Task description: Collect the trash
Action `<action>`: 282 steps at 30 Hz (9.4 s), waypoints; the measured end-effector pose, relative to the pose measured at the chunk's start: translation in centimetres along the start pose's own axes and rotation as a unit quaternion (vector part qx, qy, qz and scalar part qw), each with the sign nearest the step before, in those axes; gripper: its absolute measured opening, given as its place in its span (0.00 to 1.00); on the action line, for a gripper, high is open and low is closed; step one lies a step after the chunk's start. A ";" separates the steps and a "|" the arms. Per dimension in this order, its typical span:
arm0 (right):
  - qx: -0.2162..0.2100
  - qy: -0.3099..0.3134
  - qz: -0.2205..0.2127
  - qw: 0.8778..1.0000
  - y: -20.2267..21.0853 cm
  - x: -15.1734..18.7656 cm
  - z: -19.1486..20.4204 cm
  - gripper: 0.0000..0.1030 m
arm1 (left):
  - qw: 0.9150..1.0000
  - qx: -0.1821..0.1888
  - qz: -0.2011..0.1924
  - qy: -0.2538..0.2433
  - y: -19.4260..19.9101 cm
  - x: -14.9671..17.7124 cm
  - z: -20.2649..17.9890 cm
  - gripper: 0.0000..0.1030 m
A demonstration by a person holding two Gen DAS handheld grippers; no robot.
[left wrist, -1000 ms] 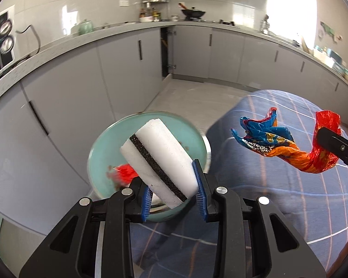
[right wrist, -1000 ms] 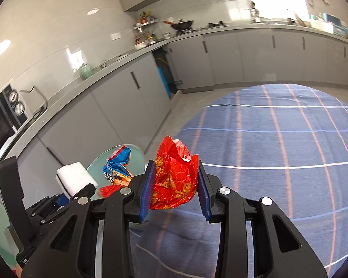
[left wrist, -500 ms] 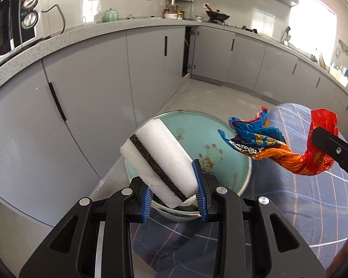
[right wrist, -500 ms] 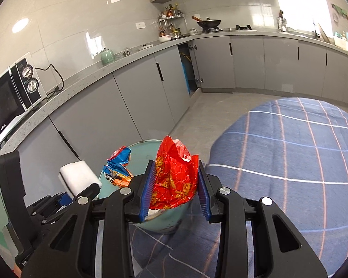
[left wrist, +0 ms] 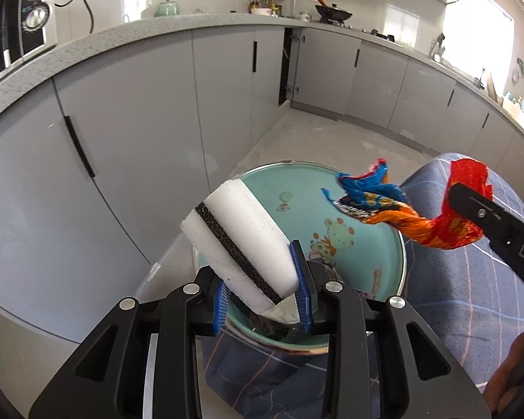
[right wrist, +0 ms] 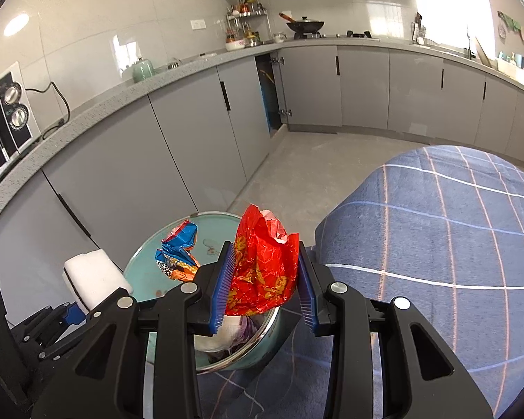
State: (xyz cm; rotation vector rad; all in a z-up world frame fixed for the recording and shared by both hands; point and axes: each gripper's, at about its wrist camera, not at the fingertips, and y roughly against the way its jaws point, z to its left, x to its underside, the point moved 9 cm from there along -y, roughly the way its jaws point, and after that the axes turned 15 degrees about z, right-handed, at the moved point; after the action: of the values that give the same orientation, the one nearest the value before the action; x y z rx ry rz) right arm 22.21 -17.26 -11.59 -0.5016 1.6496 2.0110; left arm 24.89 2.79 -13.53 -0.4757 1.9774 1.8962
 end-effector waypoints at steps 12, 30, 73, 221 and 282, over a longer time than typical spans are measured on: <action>0.005 0.026 0.048 0.998 -5.8 -1.2 1.3 0.35 | 0.999 0.001 0.039 -0.003 -4.4 -1.1 -0.2 0.32; -0.055 0.023 0.076 0.995 -7.0 -1.2 0.9 0.54 | 0.998 -0.020 0.064 0.002 -6.8 -0.4 0.2 0.32; -0.062 -0.034 0.027 0.997 3.5 5.3 -4.3 0.89 | 0.997 -0.064 0.036 0.034 0.4 4.3 -1.5 0.86; -0.037 0.010 -0.256 0.966 29.8 14.7 1.4 0.95 | 0.956 -0.039 -0.289 0.015 29.0 15.1 1.2 0.96; -0.033 0.008 -0.255 0.966 29.6 15.6 1.7 0.95 | 0.955 -0.093 -0.279 0.033 28.7 14.9 1.6 0.96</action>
State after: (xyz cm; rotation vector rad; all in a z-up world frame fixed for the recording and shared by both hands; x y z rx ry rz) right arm -7.67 -17.90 3.65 -0.8680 1.2936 1.6787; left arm -1.79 5.74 4.51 -1.0373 1.4844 1.7079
